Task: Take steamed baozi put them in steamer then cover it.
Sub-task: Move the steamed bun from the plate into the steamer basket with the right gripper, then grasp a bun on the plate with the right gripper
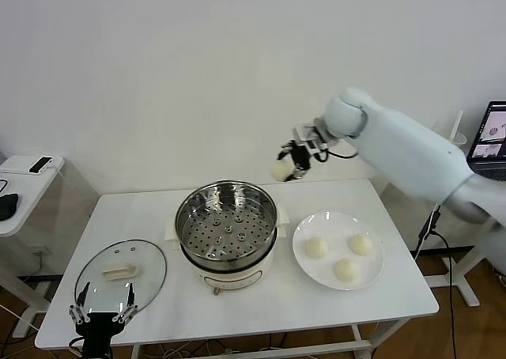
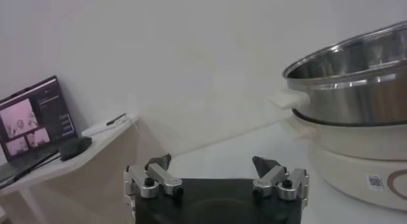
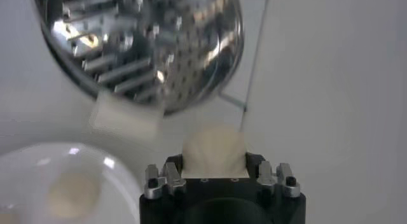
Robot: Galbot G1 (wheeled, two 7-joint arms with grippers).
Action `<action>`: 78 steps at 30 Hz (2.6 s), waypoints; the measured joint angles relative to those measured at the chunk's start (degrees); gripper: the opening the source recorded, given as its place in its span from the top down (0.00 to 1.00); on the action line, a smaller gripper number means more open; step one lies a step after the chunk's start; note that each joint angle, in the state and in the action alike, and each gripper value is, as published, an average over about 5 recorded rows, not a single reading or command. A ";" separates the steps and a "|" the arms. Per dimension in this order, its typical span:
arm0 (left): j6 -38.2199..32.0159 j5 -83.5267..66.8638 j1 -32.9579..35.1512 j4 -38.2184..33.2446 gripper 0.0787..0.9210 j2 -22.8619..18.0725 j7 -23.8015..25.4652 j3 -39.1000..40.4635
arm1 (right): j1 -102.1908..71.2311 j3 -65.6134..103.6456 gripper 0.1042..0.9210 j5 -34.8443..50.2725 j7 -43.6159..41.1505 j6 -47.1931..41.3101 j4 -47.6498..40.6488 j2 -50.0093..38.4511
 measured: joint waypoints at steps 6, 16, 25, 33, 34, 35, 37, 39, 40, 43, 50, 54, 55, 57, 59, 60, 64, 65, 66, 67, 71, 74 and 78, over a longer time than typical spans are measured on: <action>0.06 -0.13 0.12 -0.42 0.12 -0.08 0.06 0.00 | 2.60 -5.30 0.39 1.98 2.35 3.73 -1.58 6.13; 0.10 -0.36 0.43 -1.39 0.12 -0.34 0.10 -1.11 | 1.78 -11.74 0.39 -3.41 6.19 12.80 -7.68 15.36; 0.09 -0.61 0.14 -1.46 0.12 -0.69 0.06 -1.92 | -1.02 -13.32 0.38 -12.50 9.44 21.31 -13.50 20.41; 0.11 -0.72 -0.38 -1.01 0.12 -0.70 0.10 -2.10 | -2.86 -13.37 0.37 -20.62 11.77 26.97 -17.45 22.81; 0.12 -0.74 -0.47 -0.96 0.12 -0.67 0.11 -2.12 | -2.98 -13.39 0.37 -21.28 11.95 27.47 -17.78 23.03; 0.15 -0.76 -0.57 -0.94 0.12 -0.64 0.13 -2.15 | -3.09 -13.43 0.37 -21.81 12.08 27.89 -18.05 23.21; 0.23 -0.80 -0.75 -0.92 0.12 -0.61 0.17 -2.20 | -3.35 -13.57 0.37 -22.72 12.28 28.66 -18.49 23.55; 0.30 -0.83 -0.86 -0.92 0.12 -0.60 0.20 -2.22 | -3.61 -13.71 0.37 -23.52 12.43 29.36 -18.92 23.88; 0.33 -0.83 -0.89 -0.92 0.12 -0.60 0.22 -2.20 | -3.72 -13.77 0.37 -23.87 12.48 29.68 -19.11 24.03; 0.37 -0.84 -0.98 -0.90 0.12 -0.59 0.26 -2.17 | -3.88 -13.97 0.36 -24.56 12.47 30.36 -19.45 24.27; 0.55 -0.86 -1.08 -1.00 0.12 -0.64 0.30 -2.09 | -3.38 -14.54 0.17 -24.33 11.98 30.91 -19.17 23.98; 0.60 -0.91 -0.95 -1.26 0.12 -0.66 0.29 -2.08 | -2.48 -15.05 0.13 -21.93 11.19 30.21 -18.02 23.36; 0.62 -0.91 -0.91 -1.34 0.12 -0.65 0.30 -2.10 | -2.11 -15.24 0.12 -20.91 10.82 29.70 -17.43 23.05; 0.68 -0.93 -0.83 -1.52 0.12 -0.65 0.33 -2.14 | -1.18 -15.61 0.12 -18.56 9.89 28.15 -15.90 22.21; 0.76 -0.96 -0.72 -1.79 0.12 -0.62 0.39 -2.16 | 0.05 -15.87 0.12 -15.91 8.70 25.82 -13.79 21.02; 0.81 -0.98 -0.66 -1.95 0.12 -0.58 0.44 -2.16 | 0.74 -15.94 0.12 -14.58 8.05 24.42 -12.57 20.29; 0.97 -1.12 -0.49 -2.60 0.12 -0.25 0.67 -2.13 | 3.63 -15.88 0.12 -9.53 5.51 17.86 -6.91 16.47; 1.02 -1.17 -0.48 -2.75 0.12 -0.14 0.73 -2.13 | 4.31 -15.80 0.12 -8.43 4.99 16.14 -5.45 15.29; 1.10 -1.24 -0.48 -2.88 0.12 -0.03 0.80 -2.14 | 4.97 -15.70 0.12 -7.38 4.52 14.37 -3.97 13.99; 1.19 -1.31 -0.51 -3.02 0.12 0.09 0.87 -2.18 | 5.60 -15.59 0.12 -6.40 4.11 12.61 -2.49 12.61; 1.62 -1.61 -0.88 -3.58 0.12 0.63 1.21 -2.32 | 7.58 -15.20 0.12 -3.25 2.81 6.01 3.23 6.36; 2.06 -1.75 -1.33 -4.04 0.12 1.08 1.50 -2.29 | 8.35 -14.79 0.12 -1.66 2.05 1.73 7.03 1.34; 2.53 -1.98 -1.93 -4.42 0.12 1.70 1.78 -2.08 | 8.49 -14.03 0.12 -0.23 1.44 -2.58 10.92 -5.11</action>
